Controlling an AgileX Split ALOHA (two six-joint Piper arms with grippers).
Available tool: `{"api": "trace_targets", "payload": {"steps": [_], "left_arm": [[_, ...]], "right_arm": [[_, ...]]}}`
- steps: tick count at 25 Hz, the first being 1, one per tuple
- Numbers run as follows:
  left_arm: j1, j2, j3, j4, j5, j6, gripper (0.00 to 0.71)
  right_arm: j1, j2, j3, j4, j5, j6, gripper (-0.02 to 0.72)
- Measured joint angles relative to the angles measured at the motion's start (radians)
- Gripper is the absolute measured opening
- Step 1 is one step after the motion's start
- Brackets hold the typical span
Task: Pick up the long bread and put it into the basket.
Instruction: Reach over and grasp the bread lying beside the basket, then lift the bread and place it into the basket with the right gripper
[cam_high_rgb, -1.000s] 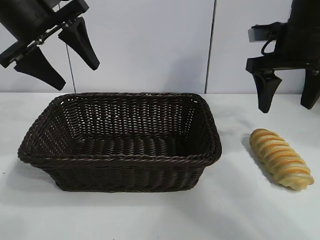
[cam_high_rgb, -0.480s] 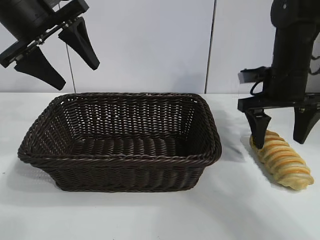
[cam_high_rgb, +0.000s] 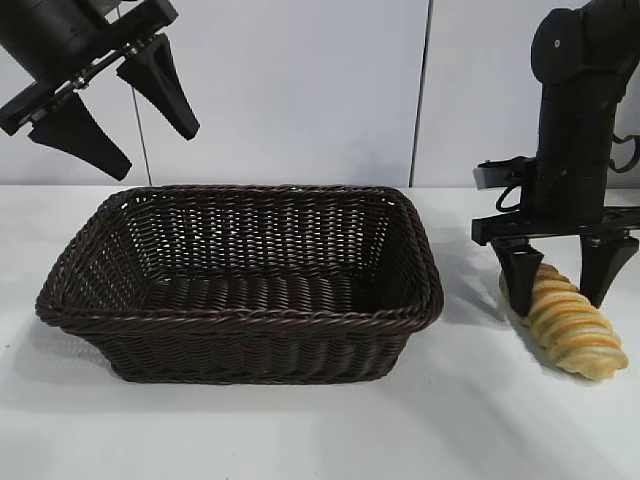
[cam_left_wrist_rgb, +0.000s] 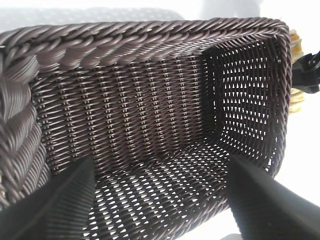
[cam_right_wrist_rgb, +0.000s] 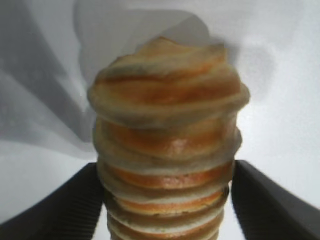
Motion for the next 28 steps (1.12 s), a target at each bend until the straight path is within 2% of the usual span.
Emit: {"api": "trace_targets", "payload": {"steps": [11, 18, 28], "left_arm": [[0.000, 0.000, 0.000, 0.000, 0.000, 0.001, 0.533], [0.000, 0.000, 0.000, 0.000, 0.000, 0.001, 0.533], [0.000, 0.000, 0.000, 0.000, 0.001, 0.001, 0.533]], "right_arm": [[0.000, -0.103, -0.001, 0.010, 0.003, 0.000, 0.265], [0.000, -0.245, -0.001, 0.057, 0.008, 0.000, 0.265], [0.000, -0.384, -0.001, 0.078, 0.020, -0.018, 0.265]]}}
